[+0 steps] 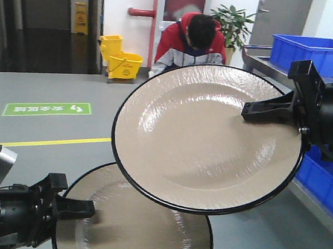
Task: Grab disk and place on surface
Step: 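Hold both plates while the base drives to the steel table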
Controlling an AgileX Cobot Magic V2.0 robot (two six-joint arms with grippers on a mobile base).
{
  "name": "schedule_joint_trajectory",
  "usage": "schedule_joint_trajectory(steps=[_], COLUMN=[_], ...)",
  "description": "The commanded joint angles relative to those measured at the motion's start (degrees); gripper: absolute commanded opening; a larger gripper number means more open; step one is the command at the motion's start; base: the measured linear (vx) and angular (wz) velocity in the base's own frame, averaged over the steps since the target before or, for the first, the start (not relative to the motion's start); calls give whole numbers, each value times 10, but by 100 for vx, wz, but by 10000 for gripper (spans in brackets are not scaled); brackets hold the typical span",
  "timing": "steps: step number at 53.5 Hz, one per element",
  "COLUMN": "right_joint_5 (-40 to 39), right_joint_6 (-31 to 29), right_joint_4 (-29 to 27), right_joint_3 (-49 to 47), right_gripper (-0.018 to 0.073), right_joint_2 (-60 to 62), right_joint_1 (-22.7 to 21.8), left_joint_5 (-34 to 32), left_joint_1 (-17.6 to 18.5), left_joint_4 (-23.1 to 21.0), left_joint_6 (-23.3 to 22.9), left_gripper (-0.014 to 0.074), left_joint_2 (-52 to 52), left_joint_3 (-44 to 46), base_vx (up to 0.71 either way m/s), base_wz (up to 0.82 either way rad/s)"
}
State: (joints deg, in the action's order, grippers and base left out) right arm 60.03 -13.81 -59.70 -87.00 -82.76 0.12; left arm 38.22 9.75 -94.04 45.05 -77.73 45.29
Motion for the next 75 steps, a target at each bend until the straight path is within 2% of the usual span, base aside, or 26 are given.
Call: schedule_joint_trajectory(steps=[1, 75], right_joint_5=[-32, -32], right_joint_6=[4, 4], right_joint_4=[-66, -66], right_joint_3=[-21, -21], right_gripper=[-8, -8], right_joint_2=[24, 24], right_joint_1=[-1, -1], left_joint_5=[34, 34], left_joint_1=[2, 2], left_joint_4=[-81, -81], left_joint_6=[-9, -9], left_gripper=[1, 1], left_joint_2=[22, 22], left_joint_3=[20, 20], base_vx=[28, 41], base_wz=[-23, -6])
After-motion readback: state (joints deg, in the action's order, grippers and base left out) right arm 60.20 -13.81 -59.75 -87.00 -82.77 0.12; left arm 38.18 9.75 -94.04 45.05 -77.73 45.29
